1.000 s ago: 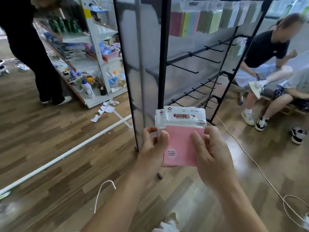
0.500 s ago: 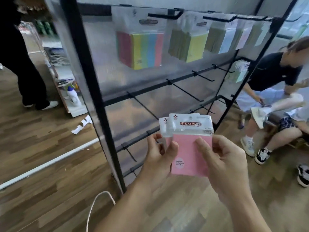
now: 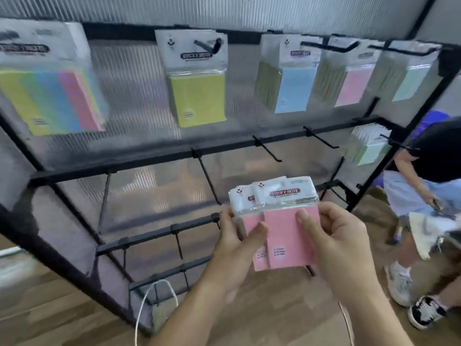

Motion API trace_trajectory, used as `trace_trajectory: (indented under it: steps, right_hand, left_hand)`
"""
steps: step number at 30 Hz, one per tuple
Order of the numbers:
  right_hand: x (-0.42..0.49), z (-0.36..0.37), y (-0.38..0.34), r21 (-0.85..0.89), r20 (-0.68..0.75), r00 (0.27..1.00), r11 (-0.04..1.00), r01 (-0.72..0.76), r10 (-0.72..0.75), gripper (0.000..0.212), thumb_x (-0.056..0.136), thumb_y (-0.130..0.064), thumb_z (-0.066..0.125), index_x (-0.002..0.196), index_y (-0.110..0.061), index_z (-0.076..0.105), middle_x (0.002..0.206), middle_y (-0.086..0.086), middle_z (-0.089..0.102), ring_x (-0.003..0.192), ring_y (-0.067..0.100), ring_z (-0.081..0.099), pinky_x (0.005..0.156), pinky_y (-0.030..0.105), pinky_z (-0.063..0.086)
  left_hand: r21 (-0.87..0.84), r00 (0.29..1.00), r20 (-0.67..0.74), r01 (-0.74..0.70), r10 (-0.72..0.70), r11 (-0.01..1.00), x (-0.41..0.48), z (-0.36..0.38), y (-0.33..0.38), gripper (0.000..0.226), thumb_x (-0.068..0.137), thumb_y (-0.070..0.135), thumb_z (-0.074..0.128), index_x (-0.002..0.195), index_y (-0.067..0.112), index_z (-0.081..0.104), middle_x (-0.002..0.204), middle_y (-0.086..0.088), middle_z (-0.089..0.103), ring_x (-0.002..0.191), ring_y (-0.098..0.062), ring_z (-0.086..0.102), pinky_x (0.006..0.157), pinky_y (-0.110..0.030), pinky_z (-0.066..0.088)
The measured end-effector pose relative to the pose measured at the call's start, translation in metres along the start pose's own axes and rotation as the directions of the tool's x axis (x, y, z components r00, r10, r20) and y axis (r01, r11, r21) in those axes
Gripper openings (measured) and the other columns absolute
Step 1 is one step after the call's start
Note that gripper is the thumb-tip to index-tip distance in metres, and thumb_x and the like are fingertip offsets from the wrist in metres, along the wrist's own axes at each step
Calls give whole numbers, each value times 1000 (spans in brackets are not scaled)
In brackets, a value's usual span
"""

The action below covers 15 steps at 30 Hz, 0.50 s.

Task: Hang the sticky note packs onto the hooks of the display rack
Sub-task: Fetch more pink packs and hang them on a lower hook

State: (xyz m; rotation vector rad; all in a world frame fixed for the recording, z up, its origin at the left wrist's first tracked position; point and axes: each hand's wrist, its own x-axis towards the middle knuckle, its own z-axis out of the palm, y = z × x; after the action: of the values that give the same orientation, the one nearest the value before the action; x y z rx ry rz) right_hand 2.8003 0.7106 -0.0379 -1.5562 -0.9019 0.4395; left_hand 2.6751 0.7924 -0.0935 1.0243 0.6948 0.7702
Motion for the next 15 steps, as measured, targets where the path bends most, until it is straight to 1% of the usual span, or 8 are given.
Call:
trace_trajectory:
  steps: [1, 3, 5, 6, 9, 12, 15]
  right_hand:
    - [12, -10, 4, 17, 37, 999, 1000, 0, -1, 6, 89, -14, 62, 91, -17, 66, 81, -10, 74, 71, 2, 68, 58, 17, 52]
    - [35, -28, 12, 39, 82, 997, 999, -4, 1, 7, 90, -13, 63, 95, -16, 66, 87, -7, 75, 79, 9, 71, 66, 28, 57]
    - [59, -43, 21, 70, 111, 994, 997, -16, 8, 8, 89, -11, 64, 94, -17, 66, 89, -5, 75, 82, 13, 71, 69, 35, 57]
    - [71, -49, 26, 87, 123, 992, 996, -23, 12, 10, 88, -10, 64, 94, -17, 66, 89, -4, 75, 82, 13, 71, 69, 36, 57]
    - [107, -64, 42, 93, 126, 992, 995, -19, 7, 17, 86, -6, 66, 97, -18, 65, 90, -5, 75, 82, 13, 70, 72, 36, 57]
    - [141, -77, 55, 102, 145, 989, 995, -21, 6, 26, 85, -1, 66, 104, -18, 63, 92, -4, 74, 84, 15, 70, 75, 36, 57]
    - [173, -93, 66, 112, 175, 985, 993, -23, 3, 43, 85, 2, 65, 118, -24, 56, 87, -3, 73, 78, 13, 69, 66, 25, 54]
  left_hand:
    - [14, 1000, -28, -4, 4, 1000, 7, 12, -1, 54, 78, 33, 69, 123, 23, 42, 117, 2, 70, 107, -19, 69, 93, -49, 55]
    - [44, 997, -75, -15, 18, 999, 22, 32, -5, 47, 82, 32, 70, 121, 27, 43, 112, 7, 72, 104, -15, 70, 93, -47, 54]
    - [57, 996, -89, -22, 27, 998, 38, 50, -8, 48, 80, 37, 72, 119, 30, 44, 110, 11, 72, 105, -14, 69, 95, -48, 53]
    - [50, 995, -92, -20, 24, 999, 46, 58, -11, 51, 79, 42, 74, 119, 31, 44, 111, 12, 72, 106, -15, 69, 95, -49, 53]
    - [39, 995, -103, -12, 16, 999, 75, 80, -20, 62, 69, 44, 70, 123, 30, 43, 116, 10, 71, 107, -16, 69, 96, -50, 52]
    - [36, 994, -106, -11, 15, 999, 104, 100, -30, 68, 67, 44, 69, 127, 28, 41, 118, 9, 70, 106, -14, 69, 95, -48, 53]
    - [23, 995, -99, 15, -13, 1000, 133, 118, -36, 66, 68, 45, 69, 126, 29, 42, 119, 7, 69, 105, -15, 69, 93, -48, 55]
